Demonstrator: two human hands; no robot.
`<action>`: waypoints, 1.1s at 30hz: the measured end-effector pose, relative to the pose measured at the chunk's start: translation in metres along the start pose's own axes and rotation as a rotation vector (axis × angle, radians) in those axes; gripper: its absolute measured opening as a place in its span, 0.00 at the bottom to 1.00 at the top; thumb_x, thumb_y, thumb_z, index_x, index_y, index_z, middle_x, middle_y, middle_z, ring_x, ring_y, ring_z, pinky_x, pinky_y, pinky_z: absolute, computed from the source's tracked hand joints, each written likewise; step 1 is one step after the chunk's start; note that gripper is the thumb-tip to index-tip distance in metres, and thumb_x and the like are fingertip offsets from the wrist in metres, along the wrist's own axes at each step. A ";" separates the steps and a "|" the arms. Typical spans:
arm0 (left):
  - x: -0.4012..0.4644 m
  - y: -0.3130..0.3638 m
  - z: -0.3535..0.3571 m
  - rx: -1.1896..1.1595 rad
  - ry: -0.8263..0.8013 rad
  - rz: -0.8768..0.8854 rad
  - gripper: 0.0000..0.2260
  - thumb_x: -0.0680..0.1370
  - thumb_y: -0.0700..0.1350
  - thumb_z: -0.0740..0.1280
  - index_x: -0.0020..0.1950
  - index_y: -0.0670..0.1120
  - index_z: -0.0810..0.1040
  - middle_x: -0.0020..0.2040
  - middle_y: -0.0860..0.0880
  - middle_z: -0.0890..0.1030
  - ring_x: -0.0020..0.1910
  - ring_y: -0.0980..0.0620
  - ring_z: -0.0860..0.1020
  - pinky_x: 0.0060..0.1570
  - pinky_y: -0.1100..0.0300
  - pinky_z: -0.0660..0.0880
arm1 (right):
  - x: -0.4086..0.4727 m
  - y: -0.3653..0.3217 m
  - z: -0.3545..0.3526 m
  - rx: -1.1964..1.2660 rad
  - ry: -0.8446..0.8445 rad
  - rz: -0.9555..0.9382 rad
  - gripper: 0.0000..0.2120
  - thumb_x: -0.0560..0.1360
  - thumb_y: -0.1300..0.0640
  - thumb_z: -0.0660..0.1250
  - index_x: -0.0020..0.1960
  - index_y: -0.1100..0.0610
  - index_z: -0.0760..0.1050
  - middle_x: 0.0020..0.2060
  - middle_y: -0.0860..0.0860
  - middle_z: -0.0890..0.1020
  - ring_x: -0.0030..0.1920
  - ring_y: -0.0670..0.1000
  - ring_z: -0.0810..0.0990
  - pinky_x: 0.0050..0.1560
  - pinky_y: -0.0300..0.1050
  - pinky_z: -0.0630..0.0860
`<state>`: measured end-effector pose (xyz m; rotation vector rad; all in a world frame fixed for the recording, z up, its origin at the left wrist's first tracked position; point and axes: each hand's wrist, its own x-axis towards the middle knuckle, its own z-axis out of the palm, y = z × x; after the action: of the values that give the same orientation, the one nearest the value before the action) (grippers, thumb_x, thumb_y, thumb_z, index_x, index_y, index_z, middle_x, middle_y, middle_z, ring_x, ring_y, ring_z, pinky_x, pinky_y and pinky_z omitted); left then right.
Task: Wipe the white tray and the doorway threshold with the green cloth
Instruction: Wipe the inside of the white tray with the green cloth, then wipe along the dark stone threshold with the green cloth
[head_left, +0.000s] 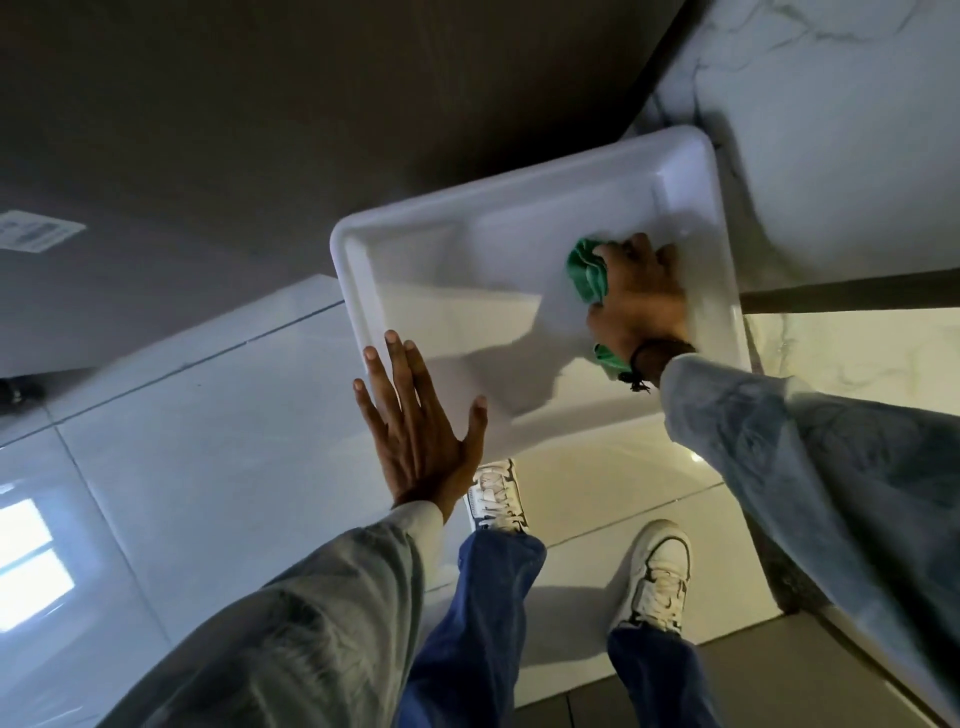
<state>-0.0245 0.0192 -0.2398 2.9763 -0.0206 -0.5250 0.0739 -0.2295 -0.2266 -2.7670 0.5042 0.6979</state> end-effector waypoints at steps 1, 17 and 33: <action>-0.001 0.001 -0.004 -0.003 -0.023 0.009 0.44 0.81 0.69 0.51 0.86 0.40 0.44 0.87 0.40 0.44 0.86 0.37 0.42 0.83 0.37 0.41 | -0.002 0.000 -0.008 0.076 -0.026 0.011 0.28 0.70 0.58 0.71 0.69 0.53 0.71 0.66 0.59 0.73 0.66 0.66 0.69 0.58 0.57 0.75; -0.094 0.148 -0.108 0.144 -0.138 0.506 0.38 0.83 0.63 0.53 0.85 0.39 0.53 0.86 0.37 0.52 0.85 0.35 0.51 0.83 0.37 0.47 | -0.221 0.150 -0.108 1.386 0.037 0.854 0.05 0.63 0.58 0.69 0.38 0.56 0.80 0.37 0.56 0.82 0.42 0.59 0.80 0.51 0.56 0.81; -0.080 0.243 0.201 0.157 -0.318 0.725 0.34 0.87 0.57 0.48 0.85 0.41 0.37 0.86 0.42 0.35 0.85 0.43 0.36 0.84 0.48 0.38 | -0.165 0.327 0.138 1.258 0.426 0.855 0.07 0.70 0.58 0.70 0.47 0.59 0.80 0.36 0.52 0.81 0.37 0.50 0.78 0.32 0.32 0.76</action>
<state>-0.1664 -0.2428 -0.3712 2.6952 -1.1507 -0.8887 -0.2454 -0.4401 -0.3111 -1.3994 1.5611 -0.1550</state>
